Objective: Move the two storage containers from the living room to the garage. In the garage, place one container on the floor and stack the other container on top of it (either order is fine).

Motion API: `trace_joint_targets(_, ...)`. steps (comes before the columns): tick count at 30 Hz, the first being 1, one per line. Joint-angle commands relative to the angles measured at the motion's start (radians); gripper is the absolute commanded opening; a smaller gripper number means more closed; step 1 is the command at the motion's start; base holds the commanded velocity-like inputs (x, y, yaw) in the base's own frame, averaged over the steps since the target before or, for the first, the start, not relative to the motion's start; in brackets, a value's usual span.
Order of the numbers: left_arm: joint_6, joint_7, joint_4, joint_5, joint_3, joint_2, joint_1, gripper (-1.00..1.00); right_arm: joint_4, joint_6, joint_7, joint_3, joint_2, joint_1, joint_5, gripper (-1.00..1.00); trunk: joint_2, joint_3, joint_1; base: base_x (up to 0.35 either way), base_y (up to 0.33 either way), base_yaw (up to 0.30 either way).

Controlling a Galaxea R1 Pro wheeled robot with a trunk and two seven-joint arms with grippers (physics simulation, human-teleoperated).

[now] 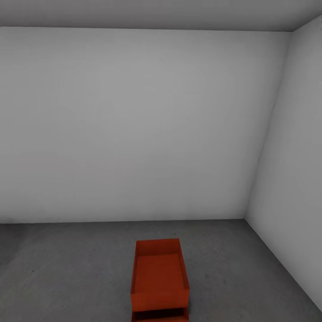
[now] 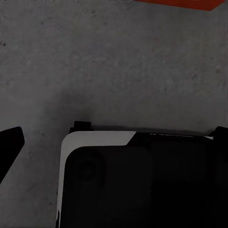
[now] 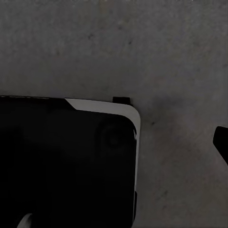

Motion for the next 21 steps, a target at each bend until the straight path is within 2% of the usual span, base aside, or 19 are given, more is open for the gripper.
trace_joint_targets(1, -0.003, -0.004, 0.001, 0.010, -0.009, 0.000, 0.000, 1.00, 0.003, -0.006, 0.005, 0.007, 0.000, -0.001, -0.010, 1.00, 0.000, 0.001, 0.000, 0.000, 0.000, 0.000)
trace_joint_targets(10, -0.003, -0.004, 0.001, 0.010, -0.006, -0.003, 0.000, 1.00, 0.003, -0.002, 0.004, 0.007, 0.001, -0.001, -0.005, 1.00, 0.000, 0.015, 0.000, 0.000, 0.000, 0.000)
trace_joint_targets(21, -0.003, -0.004, 0.001, 0.010, -0.007, -0.002, 0.000, 1.00, 0.003, 0.005, -0.004, 0.007, -0.001, -0.001, -0.003, 1.00, 0.000, 0.018, 0.000, 0.000, 0.000, 0.000)
